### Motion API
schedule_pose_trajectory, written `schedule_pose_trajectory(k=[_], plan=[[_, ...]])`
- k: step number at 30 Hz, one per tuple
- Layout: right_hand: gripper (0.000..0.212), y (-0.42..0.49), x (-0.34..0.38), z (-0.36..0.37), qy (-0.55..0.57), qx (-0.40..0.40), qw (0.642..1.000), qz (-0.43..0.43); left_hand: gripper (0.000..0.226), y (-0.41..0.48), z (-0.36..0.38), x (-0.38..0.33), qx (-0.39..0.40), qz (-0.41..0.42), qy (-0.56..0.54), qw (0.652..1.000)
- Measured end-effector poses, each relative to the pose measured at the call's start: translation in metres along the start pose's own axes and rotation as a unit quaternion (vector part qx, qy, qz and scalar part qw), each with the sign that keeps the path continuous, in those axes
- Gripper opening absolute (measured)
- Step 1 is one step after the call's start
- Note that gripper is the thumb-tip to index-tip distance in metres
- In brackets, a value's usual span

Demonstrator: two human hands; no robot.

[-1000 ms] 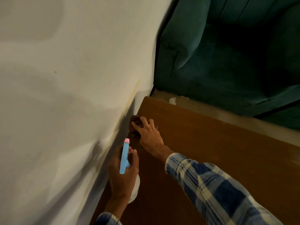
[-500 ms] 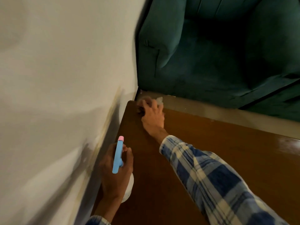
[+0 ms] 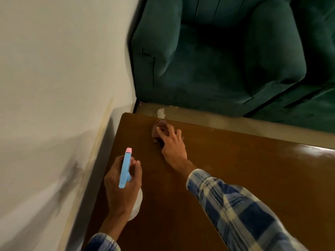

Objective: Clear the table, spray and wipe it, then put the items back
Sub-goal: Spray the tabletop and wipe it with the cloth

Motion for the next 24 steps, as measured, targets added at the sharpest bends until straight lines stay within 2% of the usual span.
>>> schedule_pose_trajectory(k=[2, 4, 7, 9, 11, 14, 18, 20, 22, 24], plan=[[0.072, -0.001, -0.021, -0.009, 0.003, -0.005, 1.000, 0.000, 0.017, -0.005, 0.005, -0.006, 0.004, 0.005, -0.007, 1.000], [0.071, 0.005, -0.071, -0.026, 0.022, -0.036, 0.995, 0.087, 0.016, -0.007, 0.008, -0.009, 0.006, 0.002, -0.014, 1.000], [0.064, 0.003, -0.166, -0.059, 0.038, -0.062, 0.967, 0.244, 0.018, -0.014, 0.012, -0.011, 0.009, -0.013, -0.023, 1.000], [0.064, -0.004, -0.198, -0.070, 0.034, -0.048, 0.958, 0.280, 0.020, -0.021, 0.015, -0.011, 0.013, -0.022, -0.020, 0.999], [0.070, -0.019, -0.195, -0.071, 0.033, -0.046, 0.959, 0.277, 0.019, -0.029, 0.018, -0.017, 0.020, -0.030, -0.027, 0.999], [0.072, -0.050, -0.148, -0.055, 0.061, -0.042, 0.971, 0.227, 0.016, -0.036, 0.022, -0.029, 0.031, -0.016, -0.028, 0.999], [0.077, -0.103, -0.053, -0.022, 0.038, 0.056, 0.994, 0.087, 0.017, -0.039, 0.028, -0.037, 0.038, 0.009, 0.004, 0.999], [0.077, -0.126, -0.038, -0.015, 0.015, 0.095, 0.995, 0.008, 0.019, -0.042, 0.030, -0.037, 0.042, 0.019, 0.018, 0.999], [0.073, -0.136, -0.066, -0.025, 0.019, 0.065, 0.997, 0.023, 0.019, -0.044, 0.031, -0.036, 0.045, 0.020, 0.017, 0.999], [0.069, -0.142, -0.118, -0.044, 0.041, -0.005, 0.990, 0.137, 0.018, -0.047, 0.031, -0.036, 0.044, 0.015, 0.010, 0.999]])
Point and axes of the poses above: each hand's wrist, its own y-axis towards the middle knuckle, its own z-axis out of the palm, x = y × z, the point moved 6 cm from there along y, towards the middle knuckle, and after that the axes turned 12 degrees about -x, right-handed, at the moved point
